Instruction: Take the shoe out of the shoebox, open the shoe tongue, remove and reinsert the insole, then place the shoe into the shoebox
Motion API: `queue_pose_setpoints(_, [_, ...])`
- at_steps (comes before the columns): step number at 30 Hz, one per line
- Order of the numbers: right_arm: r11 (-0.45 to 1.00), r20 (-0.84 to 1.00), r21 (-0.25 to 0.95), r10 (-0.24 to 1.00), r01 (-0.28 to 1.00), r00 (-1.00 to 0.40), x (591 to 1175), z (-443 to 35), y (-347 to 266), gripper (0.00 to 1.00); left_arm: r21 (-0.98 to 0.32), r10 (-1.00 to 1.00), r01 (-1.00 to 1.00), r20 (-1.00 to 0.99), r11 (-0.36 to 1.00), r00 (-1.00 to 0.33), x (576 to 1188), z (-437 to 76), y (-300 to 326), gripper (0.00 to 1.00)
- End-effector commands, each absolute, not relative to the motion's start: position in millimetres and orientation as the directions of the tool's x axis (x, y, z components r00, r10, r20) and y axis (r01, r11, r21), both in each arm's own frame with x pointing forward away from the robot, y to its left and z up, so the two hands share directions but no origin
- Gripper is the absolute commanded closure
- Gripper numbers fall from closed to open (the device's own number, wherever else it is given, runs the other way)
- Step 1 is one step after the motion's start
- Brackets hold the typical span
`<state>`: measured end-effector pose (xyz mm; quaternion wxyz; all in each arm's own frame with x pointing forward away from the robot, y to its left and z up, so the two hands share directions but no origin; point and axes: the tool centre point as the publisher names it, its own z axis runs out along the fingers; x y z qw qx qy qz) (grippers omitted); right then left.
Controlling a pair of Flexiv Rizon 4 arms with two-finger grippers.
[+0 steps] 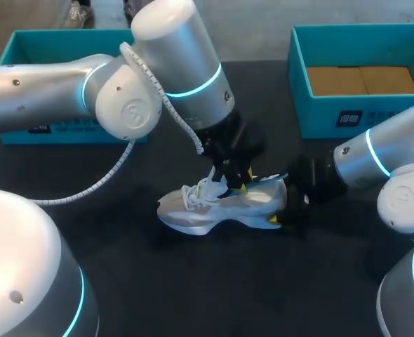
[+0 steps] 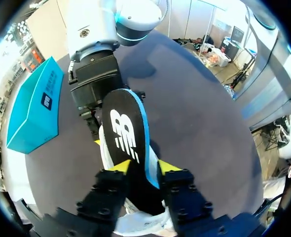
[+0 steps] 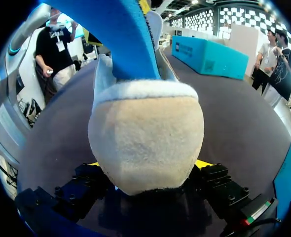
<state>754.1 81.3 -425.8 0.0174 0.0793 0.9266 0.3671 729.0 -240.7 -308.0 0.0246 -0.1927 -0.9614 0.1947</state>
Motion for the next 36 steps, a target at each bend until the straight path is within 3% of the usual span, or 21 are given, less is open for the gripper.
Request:
queue_pose_setpoints(1, [0.719,0.025,0.682,0.160,0.134,-0.987,755,-427,81,1.00,-0.384,0.377,0.363,-0.043,0.849,-0.925,728,-307,-239,0.17])
queue_pose_setpoints(9, [0.719,0.025,0.682,0.160,0.134,-0.987,755,-427,81,1.00,-0.364,0.339,0.383,-0.179,0.849,-0.923,720,-305,-236,0.18])
queue_pose_setpoints(13, [0.719,0.025,0.682,0.160,0.134,-0.987,755,-427,81,1.00,-0.388,0.312,0.385,-0.239,0.837,-0.919,718,-308,-235,0.27])
queue_pose_setpoints(14, [0.719,0.025,0.682,0.160,0.134,-0.987,755,-427,81,1.00,-0.389,0.312,0.385,-0.239,0.837,-0.920,719,-309,-234,0.38])
queue_pose_setpoints(21, [0.719,0.025,0.682,0.160,0.134,-0.987,755,-427,81,1.00,-0.418,0.261,0.369,-0.294,0.830,-0.919,726,-314,-234,0.50])
queue_pose_setpoints(36, [0.719,0.025,0.682,0.160,0.134,-0.987,755,-427,81,1.00,-0.472,0.211,0.338,-0.302,0.814,-0.930,730,-319,-248,0.49])
